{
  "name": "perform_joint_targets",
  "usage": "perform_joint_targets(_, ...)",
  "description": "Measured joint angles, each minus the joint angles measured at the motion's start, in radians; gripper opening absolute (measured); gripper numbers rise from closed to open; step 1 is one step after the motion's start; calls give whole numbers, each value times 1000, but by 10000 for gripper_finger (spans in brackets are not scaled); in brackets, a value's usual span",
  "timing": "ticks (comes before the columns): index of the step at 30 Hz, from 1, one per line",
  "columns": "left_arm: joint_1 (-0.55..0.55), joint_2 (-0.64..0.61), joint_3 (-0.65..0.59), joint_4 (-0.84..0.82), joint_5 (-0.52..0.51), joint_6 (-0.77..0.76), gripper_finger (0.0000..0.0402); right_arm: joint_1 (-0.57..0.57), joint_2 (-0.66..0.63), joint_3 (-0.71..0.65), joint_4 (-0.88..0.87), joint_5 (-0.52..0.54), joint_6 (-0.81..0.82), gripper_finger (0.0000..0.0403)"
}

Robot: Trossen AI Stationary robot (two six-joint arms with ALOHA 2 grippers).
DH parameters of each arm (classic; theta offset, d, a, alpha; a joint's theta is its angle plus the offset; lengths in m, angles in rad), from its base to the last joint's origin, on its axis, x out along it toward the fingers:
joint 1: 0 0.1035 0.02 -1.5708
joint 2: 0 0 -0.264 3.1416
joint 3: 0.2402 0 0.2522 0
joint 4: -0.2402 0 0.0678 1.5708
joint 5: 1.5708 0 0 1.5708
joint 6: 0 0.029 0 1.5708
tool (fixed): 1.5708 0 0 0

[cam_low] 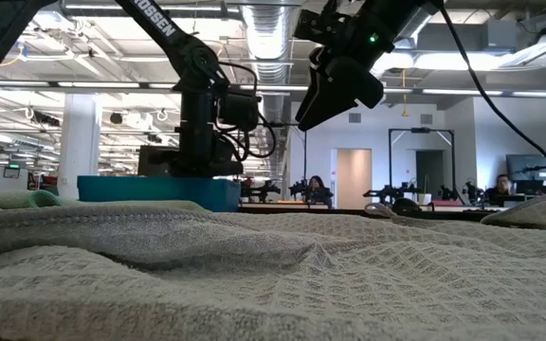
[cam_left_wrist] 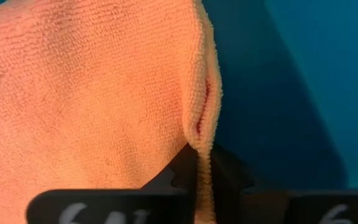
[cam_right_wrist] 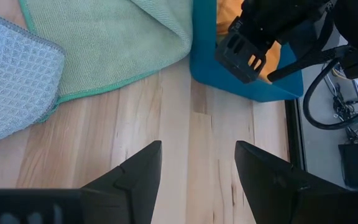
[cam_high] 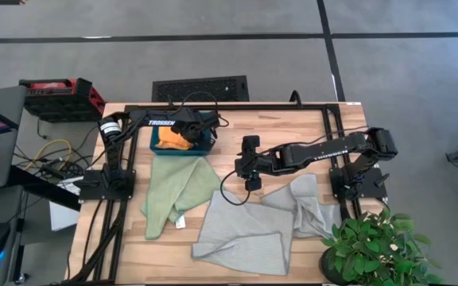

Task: Fold microfiber towels
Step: Put the folded orange towel into the blue bin, then fold the left gray towel

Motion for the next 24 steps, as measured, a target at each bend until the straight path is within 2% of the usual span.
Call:
perform_joint_targets(6,1,0,0,-1,0,-16,92,0,0,0,0,0,0,228)
perform_joint_targets(10,3,0,46,-53,-1,-19,116,0,0,0,0,0,0,228)
perform_joint_targets(18,-12,0,220,-202,-17,-3,125,0,-12,0,-9,0,1,228)
perform_joint_targets(21,-45,-2,293,-187,-36,89,125,0,-43,0,-13,0,9,228)
perform_joint_targets(24,-84,-3,320,-110,-9,187,125,3,-82,0,-31,0,46,228)
